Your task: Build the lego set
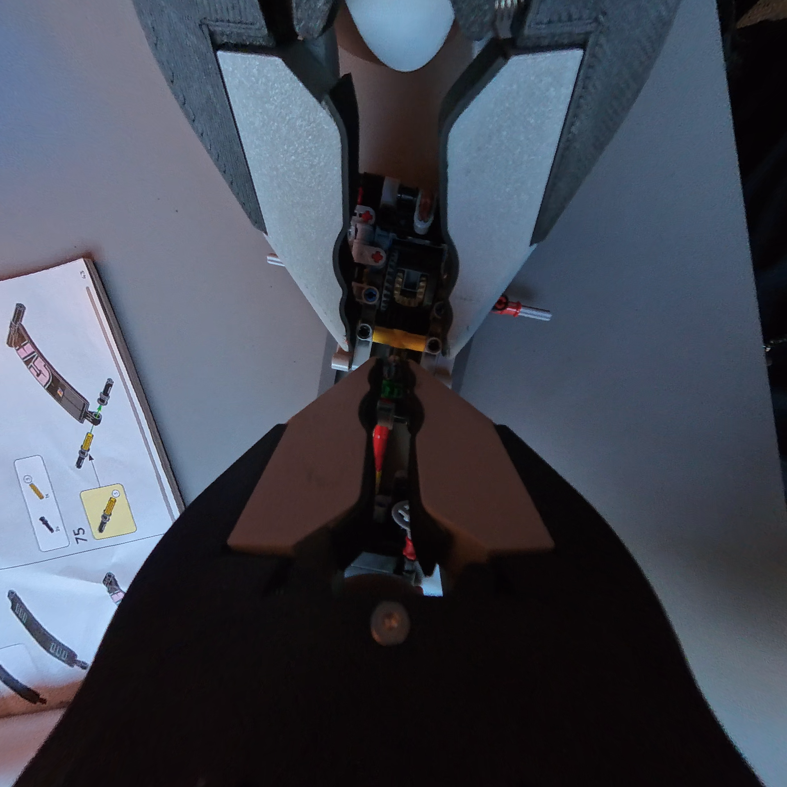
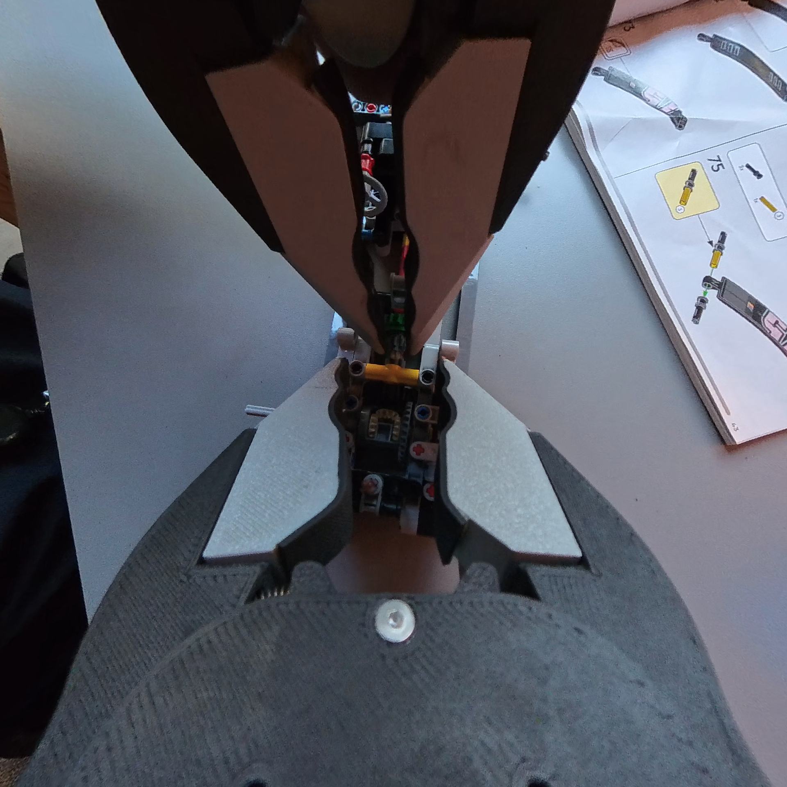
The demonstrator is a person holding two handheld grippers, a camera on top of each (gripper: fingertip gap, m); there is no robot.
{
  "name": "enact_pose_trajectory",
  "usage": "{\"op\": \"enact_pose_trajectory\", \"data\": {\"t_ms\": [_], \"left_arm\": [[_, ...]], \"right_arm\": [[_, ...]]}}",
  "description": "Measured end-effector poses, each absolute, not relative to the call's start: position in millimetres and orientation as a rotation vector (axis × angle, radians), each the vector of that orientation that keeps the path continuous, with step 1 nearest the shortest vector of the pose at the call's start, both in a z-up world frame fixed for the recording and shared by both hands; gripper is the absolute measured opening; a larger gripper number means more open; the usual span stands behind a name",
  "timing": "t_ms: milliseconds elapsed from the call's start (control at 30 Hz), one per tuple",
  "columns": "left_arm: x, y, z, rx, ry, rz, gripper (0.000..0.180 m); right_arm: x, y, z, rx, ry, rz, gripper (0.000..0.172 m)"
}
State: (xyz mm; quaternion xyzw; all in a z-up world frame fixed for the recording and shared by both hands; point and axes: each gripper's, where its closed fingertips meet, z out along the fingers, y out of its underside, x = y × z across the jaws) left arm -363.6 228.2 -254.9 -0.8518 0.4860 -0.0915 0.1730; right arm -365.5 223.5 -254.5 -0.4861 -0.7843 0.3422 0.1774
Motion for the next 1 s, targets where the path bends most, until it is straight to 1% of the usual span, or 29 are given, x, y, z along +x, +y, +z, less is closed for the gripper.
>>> {"op": "enact_pose_trajectory", "data": {"t_ms": [333,467,533,567,700,767,1000], "left_arm": [[-361.4,228.9,-256.5,-2.413,1.357,-0.32,0.004],[-358.4,229.1,-254.4,-2.379,1.33,-0.335,0.001],[-357.7,228.8,-255.2,-2.379,1.32,-0.351,0.003],[-358.1,229.9,-254.8,-2.378,1.316,-0.348,0.0],[-359.1,228.7,-243.0,-2.393,1.312,-0.388,0.0],[-365.6,232.3,-237.3,-2.408,1.303,-0.342,0.0],[-363.8,229.3,-246.9,-2.451,1.359,-0.288,0.008]], "right_arm": [[-366.2,223.1,-253.8,-1.361,-2.197,1.001,0.038],[-366.5,223.0,-253.5,-1.344,-2.194,1.001,0.038],[-366.6,222.9,-253.3,-1.337,-2.193,1.001,0.038],[-366.6,222.8,-253.3,-1.333,-2.193,1.001,0.038],[-367.1,222.8,-252.5,-1.32,-2.188,1.012,0.039],[-367.3,222.7,-251.9,-1.317,-2.185,1.021,0.038],[-367.4,222.8,-251.5,-1.314,-2.185,1.029,0.038]]}}
